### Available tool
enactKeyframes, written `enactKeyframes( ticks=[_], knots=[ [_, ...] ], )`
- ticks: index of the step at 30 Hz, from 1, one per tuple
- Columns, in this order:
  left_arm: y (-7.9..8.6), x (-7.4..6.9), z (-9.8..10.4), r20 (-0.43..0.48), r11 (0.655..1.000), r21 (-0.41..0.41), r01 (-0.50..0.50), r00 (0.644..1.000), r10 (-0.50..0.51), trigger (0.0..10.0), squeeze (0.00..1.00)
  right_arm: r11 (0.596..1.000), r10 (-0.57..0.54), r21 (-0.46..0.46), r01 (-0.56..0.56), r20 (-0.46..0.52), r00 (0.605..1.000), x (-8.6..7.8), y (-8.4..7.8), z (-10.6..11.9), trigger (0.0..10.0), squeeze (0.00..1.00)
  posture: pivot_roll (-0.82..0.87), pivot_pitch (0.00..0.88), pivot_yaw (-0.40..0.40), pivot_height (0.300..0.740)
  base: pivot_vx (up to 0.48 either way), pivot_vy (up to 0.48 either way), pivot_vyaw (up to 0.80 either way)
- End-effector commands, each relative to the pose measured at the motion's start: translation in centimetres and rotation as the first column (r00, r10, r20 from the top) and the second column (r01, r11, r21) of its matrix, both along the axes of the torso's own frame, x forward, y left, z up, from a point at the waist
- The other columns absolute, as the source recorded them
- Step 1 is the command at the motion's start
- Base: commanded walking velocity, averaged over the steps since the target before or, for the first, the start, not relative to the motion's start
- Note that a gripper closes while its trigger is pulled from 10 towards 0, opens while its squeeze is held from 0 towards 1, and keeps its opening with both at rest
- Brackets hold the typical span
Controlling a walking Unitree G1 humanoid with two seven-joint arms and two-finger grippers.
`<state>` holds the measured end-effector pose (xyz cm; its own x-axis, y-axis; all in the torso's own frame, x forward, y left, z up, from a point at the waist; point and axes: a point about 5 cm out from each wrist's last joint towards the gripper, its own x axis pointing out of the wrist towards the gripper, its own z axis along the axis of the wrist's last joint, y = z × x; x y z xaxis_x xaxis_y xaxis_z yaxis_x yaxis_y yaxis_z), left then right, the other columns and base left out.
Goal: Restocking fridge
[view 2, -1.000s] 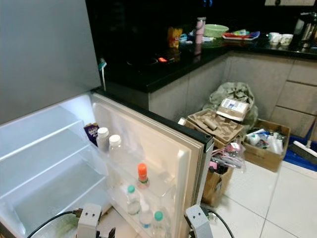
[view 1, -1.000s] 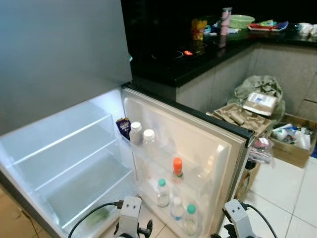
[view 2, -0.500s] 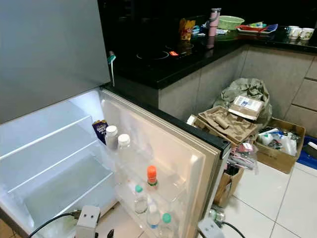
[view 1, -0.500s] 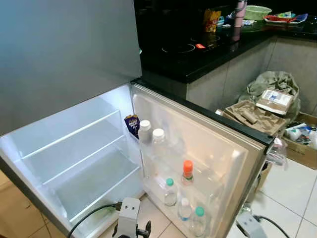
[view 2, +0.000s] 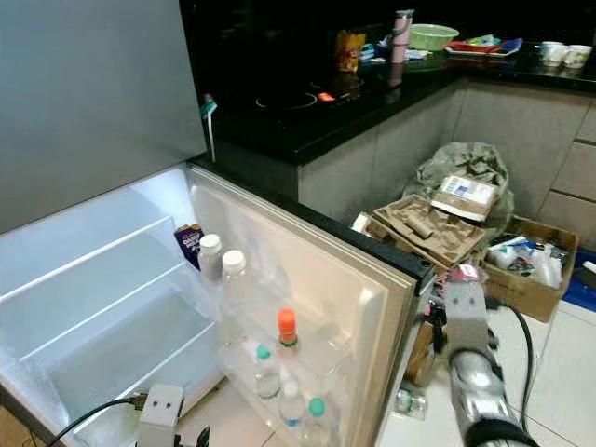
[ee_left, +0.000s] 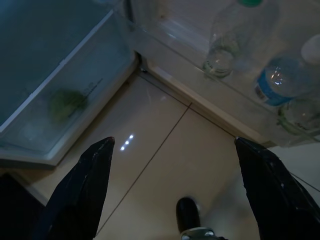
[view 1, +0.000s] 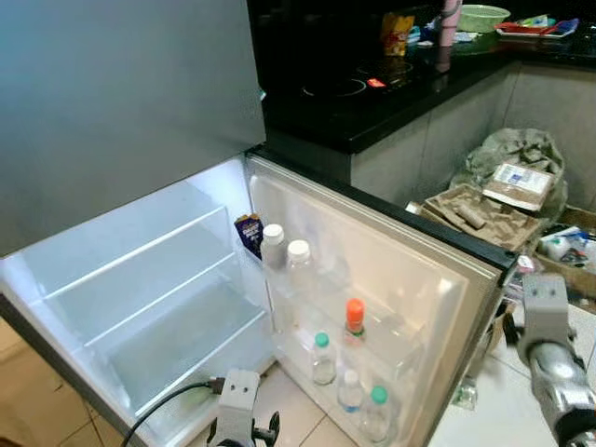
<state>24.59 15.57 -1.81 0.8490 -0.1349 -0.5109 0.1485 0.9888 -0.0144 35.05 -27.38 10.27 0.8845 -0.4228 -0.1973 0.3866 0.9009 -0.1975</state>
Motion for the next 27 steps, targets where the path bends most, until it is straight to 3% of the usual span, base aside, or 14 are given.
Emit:
enactKeyframes(
  ticks=[1, 6, 8, 11, 12, 13, 14, 16, 19, 20, 23, 25, 26, 27],
  knots=[
    [1.1, -0.1, 0.2, 0.012, 0.999, 0.033, -0.014, 1.0, 0.014, 10.0, 0.0, 1.0, -0.023, 0.015, 0.024, -0.012, 1.0, 0.2, 0.3, -0.1, 10.0, 0.0, 0.04, 0.108, 0.062, 0.692, 0.0, 0.0, 0.0],
    [1.6, -0.4, 0.1, 0.01, 0.999, 0.04, -0.028, 1.0, 0.028, 10.0, 0.0, 1.0, 0.005, -0.015, -0.005, -0.006, 1.0, 1.1, 1.3, 0.8, 10.0, 0.0, 0.05, 0.112, 0.056, 0.692, 0.0, 0.0, 0.0],
    [1.8, -0.7, 0.0, 0.005, 0.999, 0.041, -0.032, 0.999, 0.032, 10.0, 0.0, 0.998, 0.06, 0.026, -0.061, 0.025, 0.998, 1.4, 2.2, 0.9, 10.0, 0.0, 0.05, 0.114, 0.054, 0.692, 0.0, 0.0, 0.0],
    [1.8, -1.0, -0.1, 0.002, 0.998, 0.043, -0.035, 0.999, 0.035, 10.0, 0.0, 0.963, 0.172, 0.19, -0.191, 0.113, 0.979, 1.9, 3.9, 1.0, 10.0, 0.0, 0.06, 0.115, 0.052, 0.692, 0.0, 0.0, 0.0],
    [1.9, -1.0, -0.1, 0.002, 0.998, 0.046, -0.043, 0.999, 0.043, 10.0, 0.0, 0.919, 0.256, 0.269, -0.289, 0.154, 0.955, 2.1, 5.0, 0.9, 10.0, 0.0, 0.06, 0.115, 0.053, 0.692, 0.0, 0.0, 0.0],
    [2.0, -1.1, -0.2, 0.001, 0.997, 0.051, -0.056, 0.998, 0.056, 10.0, 0.0, 0.841, 0.36, 0.346, -0.415, 0.215, 0.908, 2.2, 6.4, 0.9, 10.0, 0.0, 0.06, 0.115, 0.053, 0.692, 0.0, 0.0, 0.0],
    [2.1, -1.2, -0.2, -0.001, 0.996, 0.057, -0.063, 0.998, 0.063, 10.0, 0.0, 0.809, 0.402, 0.362, -0.463, 0.235, 0.885, 2.2, 7.0, 0.9, 10.0, 0.0, 0.06, 0.115, 0.053, 0.692, 0.0, 0.0, 0.0],
    [2.1, -1.2, -0.2, -0.001, 0.996, 0.057, -0.063, 0.998, 0.063, 10.0, 0.0, 0.809, 0.402, 0.362, -0.463, 0.235, 0.885, 2.2, 7.0, 0.9, 10.0, 0.0, 0.06, 0.115, 0.053, 0.692, 0.0, 0.0, 0.0],
    [3.1, -1.4, -0.6, -0.015, 0.988, 0.11, -0.107, 0.994, 0.109, 10.0, 0.0, 0.655, 0.57, 0.427, -0.623, 0.262, 0.779, 1.7, 9.3, 0.1, 10.0, 0.0, 0.05, 0.115, 0.055, 0.692, 0.0, 0.0, 0.0],
    [3.1, -1.4, -0.6, -0.015, 0.988, 0.11, -0.107, 0.994, 0.109, 10.0, 0.0, 0.655, 0.57, 0.427, -0.623, 0.262, 0.779, 1.7, 9.3, 0.1, 10.0, 0.0, 0.05, 0.115, 0.055, 0.692, 0.0, 0.0, 0.0],
    [4.4, -1.8, -0.9, -0.026, 0.97, 0.176, -0.169, 0.984, 0.176, 10.0, 0.0, 0.436, 0.721, 0.505, -0.745, 0.3, 0.625, 0.4, 11.4, -1.2, 10.0, 0.0, 0.06, 0.118, 0.053, 0.692, 0.0, 0.0, 0.0],
    [4.4, -1.8, -0.9, -0.026, 0.97, 0.176, -0.169, 0.984, 0.176, 10.0, 0.0, 0.436, 0.721, 0.505, -0.745, 0.3, 0.625, 0.4, 11.4, -1.2, 10.0, 0.0, 0.06, 0.118, 0.053, 0.692, 0.0, 0.0, 0.0],
    [4.7, -2.0, -0.9, -0.026, 0.964, 0.194, -0.184, 0.981, 0.192, 10.0, 0.0, 0.38, 0.748, 0.52, -0.765, 0.312, 0.585, 0.0, 11.8, -1.5, 10.0, 0.0, 0.06, 0.118, 0.053, 0.692, 0.0, 0.0, 0.0],
    [4.7, -2.0, -0.9, -0.026, 0.964, 0.194, -0.184, 0.981, 0.192, 10.0, 0.0, 0.38, 0.748, 0.52, -0.765, 0.312, 0.585, 0.0, 11.8, -1.5, 10.0, 0.0, 0.06, 0.118, 0.053, 0.692, 0.0, 0.0, 0.0]
  ],
)
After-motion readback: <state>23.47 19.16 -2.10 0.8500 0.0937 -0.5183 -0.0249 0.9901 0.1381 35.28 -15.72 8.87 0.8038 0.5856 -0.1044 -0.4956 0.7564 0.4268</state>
